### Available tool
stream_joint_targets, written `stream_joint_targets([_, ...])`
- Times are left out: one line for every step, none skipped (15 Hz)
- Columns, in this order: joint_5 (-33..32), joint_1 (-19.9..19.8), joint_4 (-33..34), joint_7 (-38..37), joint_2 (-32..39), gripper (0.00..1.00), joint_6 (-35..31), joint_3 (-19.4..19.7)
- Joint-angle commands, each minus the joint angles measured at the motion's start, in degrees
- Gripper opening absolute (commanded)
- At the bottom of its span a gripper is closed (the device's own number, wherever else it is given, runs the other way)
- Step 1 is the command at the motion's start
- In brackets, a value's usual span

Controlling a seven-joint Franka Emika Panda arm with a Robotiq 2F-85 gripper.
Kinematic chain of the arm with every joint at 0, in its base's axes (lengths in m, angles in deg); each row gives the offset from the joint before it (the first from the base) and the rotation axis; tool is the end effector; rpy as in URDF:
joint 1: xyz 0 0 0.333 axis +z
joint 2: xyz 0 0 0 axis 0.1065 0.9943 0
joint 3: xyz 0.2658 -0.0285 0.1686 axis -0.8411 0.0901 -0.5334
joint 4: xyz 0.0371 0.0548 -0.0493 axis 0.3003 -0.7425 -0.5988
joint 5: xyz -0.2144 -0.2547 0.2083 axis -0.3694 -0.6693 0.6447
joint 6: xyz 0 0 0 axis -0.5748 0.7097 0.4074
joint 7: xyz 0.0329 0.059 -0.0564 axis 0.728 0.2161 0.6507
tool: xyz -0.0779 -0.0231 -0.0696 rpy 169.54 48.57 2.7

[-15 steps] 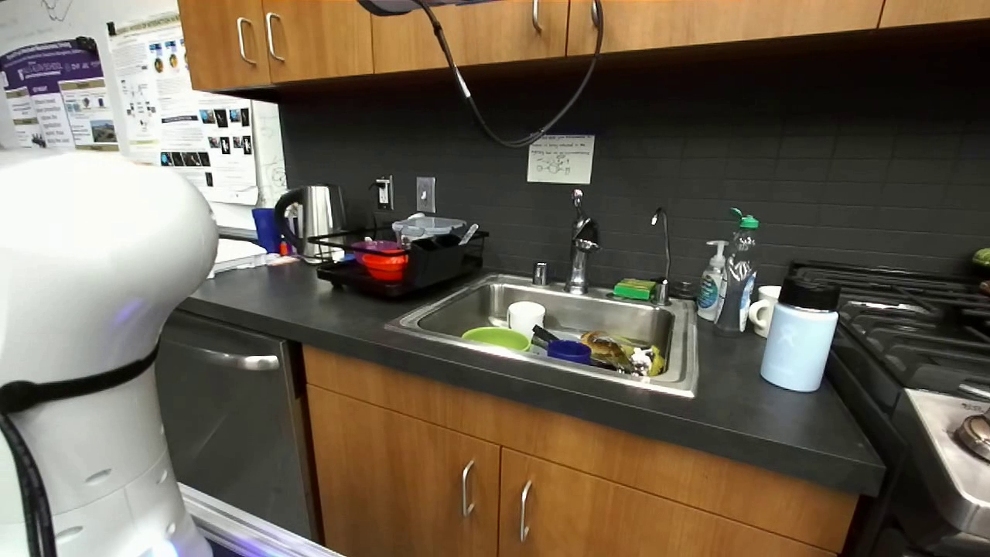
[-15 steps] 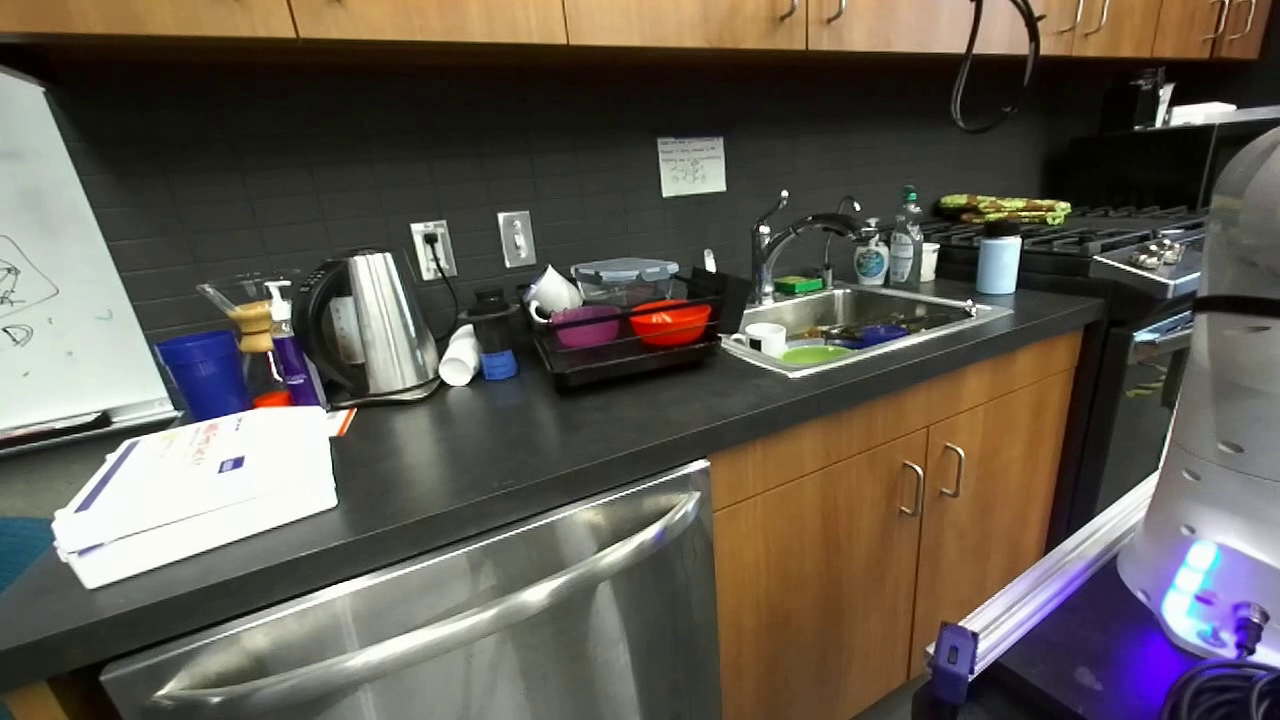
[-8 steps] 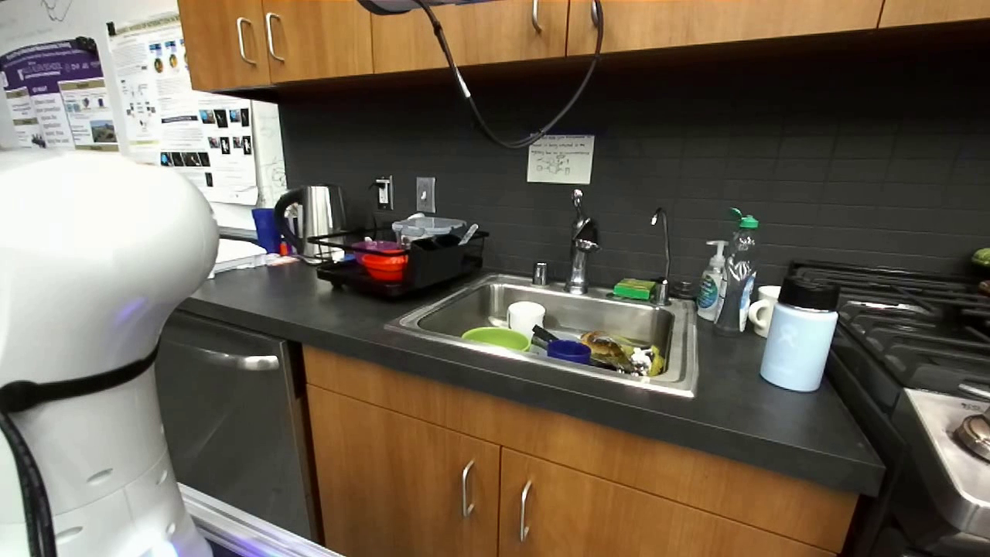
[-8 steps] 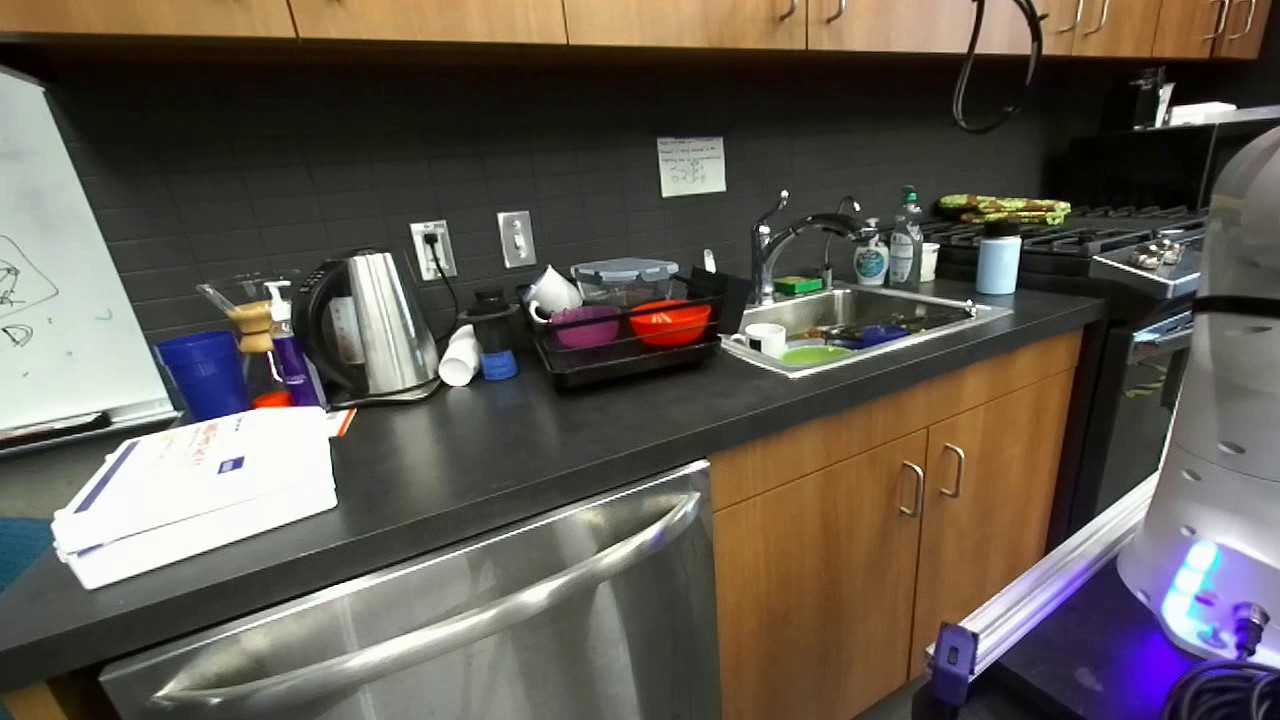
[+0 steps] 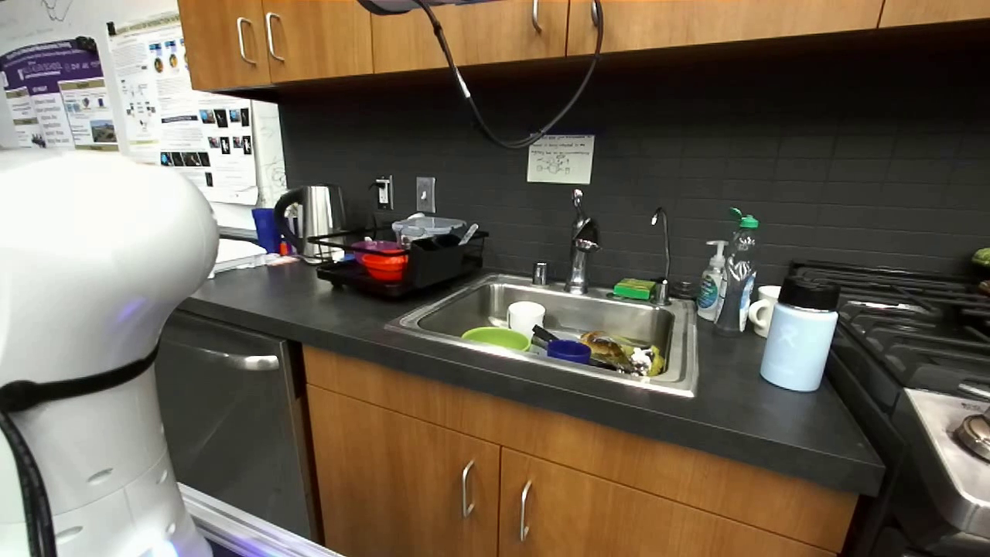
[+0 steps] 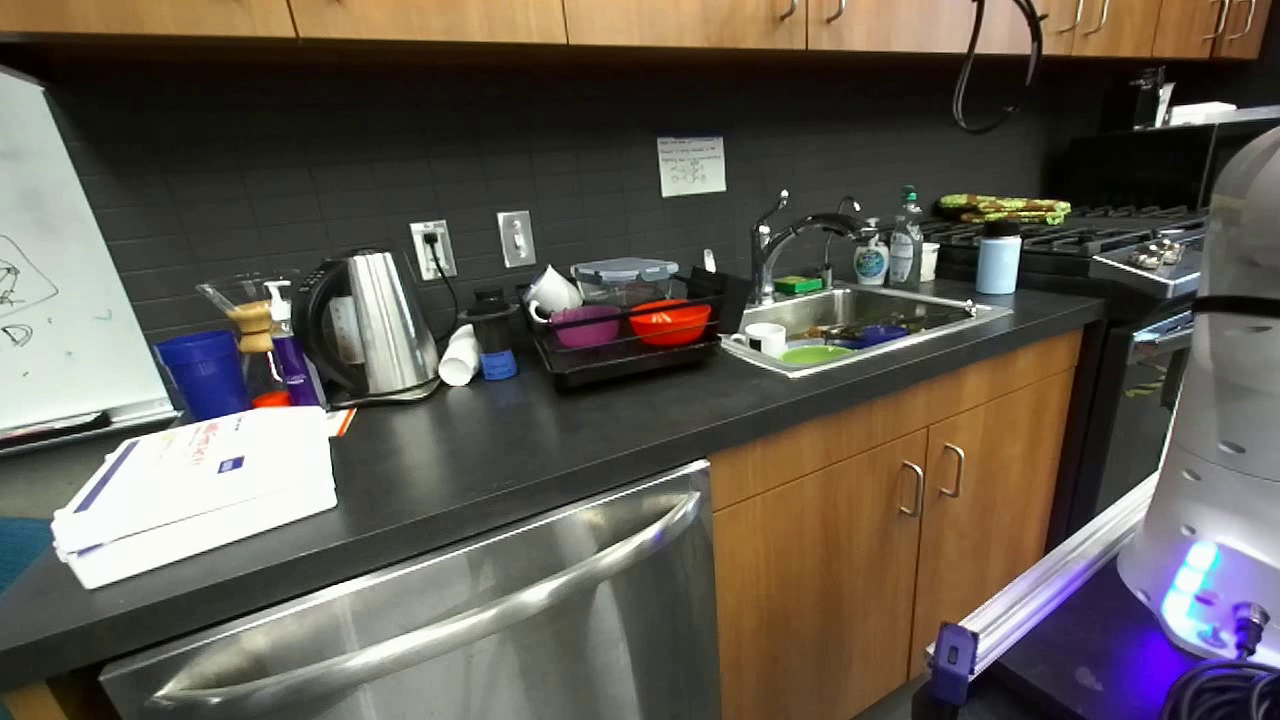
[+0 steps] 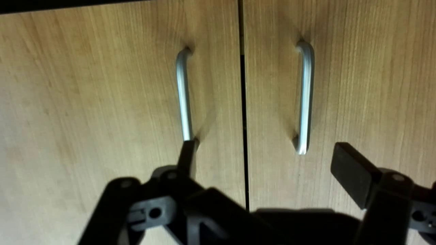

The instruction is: Open the top left cabinet door

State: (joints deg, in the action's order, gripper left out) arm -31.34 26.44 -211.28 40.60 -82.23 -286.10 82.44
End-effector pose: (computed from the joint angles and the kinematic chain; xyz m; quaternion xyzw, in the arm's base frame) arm 0.4354 -0.1869 0.7053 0.6997 -0.0925 0.7070 0.0435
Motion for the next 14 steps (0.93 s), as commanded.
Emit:
stream_joint_targets([0.0,0.0,0.0,0.0,0.0,1.0,0.0,0.0])
stream_joint_targets([0.0,0.0,0.0,0.0,0.0,1.0,0.0,0.0])
stream_joint_targets([0.0,0.0,0.0,0.0,0.0,1.0,0.0,0.0])
stream_joint_targets([0.0,0.0,0.0,0.0,0.0,1.0,0.0,0.0])
stream_joint_targets([0.0,0.0,0.0,0.0,0.0,1.0,0.0,0.0])
stream_joint_targets([0.0,0.0,0.0,0.0,0.0,1.0,0.0,0.0])
stream_joint_targets([-0.05,0.02,-0.15,-0.01,-0.32,1.0,0.05,-0.34])
stream_joint_targets([-0.2,0.12,-0.36,0.04,-0.91,1.0,0.29,-0.62])
stream_joint_targets([-0.27,-0.07,-0.46,0.11,-1.21,1.0,0.49,-0.93])
stream_joint_targets([-0.25,0.12,-0.59,0.01,-1.61,1.0,0.68,-1.01])
stream_joint_targets([-0.31,0.52,-0.57,-0.06,-1.8,1.0,0.65,-0.91])
stream_joint_targets([-0.4,1.12,-0.37,-0.12,-1.83,1.0,0.8,-0.7])
stream_joint_targets([-0.56,2.04,-0.22,-0.17,-1.97,1.0,1.05,-0.36])
stream_joint_targets([-0.57,2.58,0.0,-0.17,-1.81,1.0,0.92,-0.2])
